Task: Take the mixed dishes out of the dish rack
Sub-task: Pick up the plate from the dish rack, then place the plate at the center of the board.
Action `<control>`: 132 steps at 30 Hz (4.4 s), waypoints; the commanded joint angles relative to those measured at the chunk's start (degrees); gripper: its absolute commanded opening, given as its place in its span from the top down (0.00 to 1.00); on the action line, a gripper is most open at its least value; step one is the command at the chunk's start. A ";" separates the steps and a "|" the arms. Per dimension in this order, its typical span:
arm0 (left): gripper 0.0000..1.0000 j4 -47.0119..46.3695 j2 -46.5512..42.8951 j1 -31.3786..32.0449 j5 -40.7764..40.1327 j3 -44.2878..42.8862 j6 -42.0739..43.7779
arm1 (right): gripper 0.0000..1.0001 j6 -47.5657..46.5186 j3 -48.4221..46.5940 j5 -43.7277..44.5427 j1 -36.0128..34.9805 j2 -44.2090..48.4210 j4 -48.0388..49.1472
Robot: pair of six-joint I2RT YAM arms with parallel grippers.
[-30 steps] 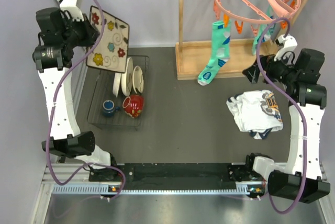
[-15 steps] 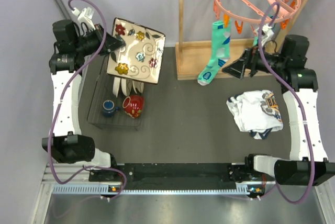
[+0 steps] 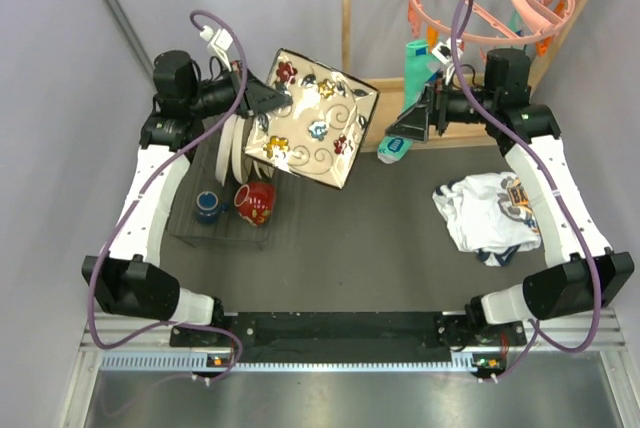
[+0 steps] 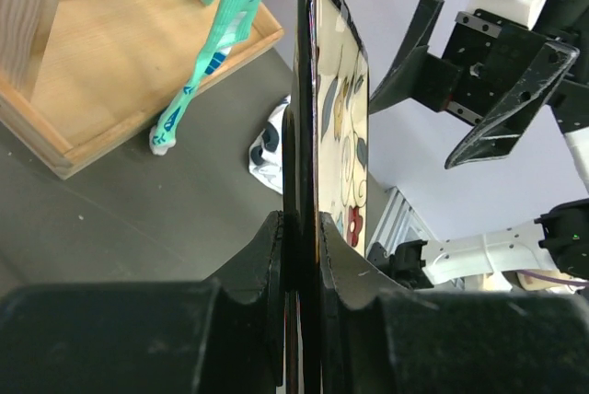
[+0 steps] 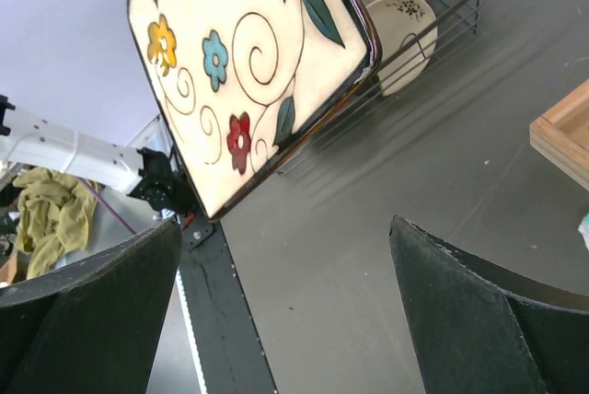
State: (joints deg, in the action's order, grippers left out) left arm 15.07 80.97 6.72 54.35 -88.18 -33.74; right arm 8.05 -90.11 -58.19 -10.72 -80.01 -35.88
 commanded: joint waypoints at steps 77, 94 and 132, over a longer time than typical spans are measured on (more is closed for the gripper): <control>0.28 -35.29 -7.76 -0.83 2.34 17.34 -18.38 | 1.00 10.50 3.00 -7.72 -6.16 -5.07 23.05; 0.01 -29.04 -4.51 -6.37 4.71 8.90 -13.90 | 1.00 -26.49 3.36 -8.96 2.98 -9.89 -19.29; 0.01 -32.65 -5.03 -6.37 4.54 14.70 -15.13 | 1.00 -44.79 3.18 -10.89 10.10 -37.67 -31.01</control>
State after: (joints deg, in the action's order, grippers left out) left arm -13.52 77.32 0.54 58.26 -74.22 -48.34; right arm -34.44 -83.09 -58.00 -1.54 -116.90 -63.46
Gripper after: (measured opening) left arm 0.987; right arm 0.086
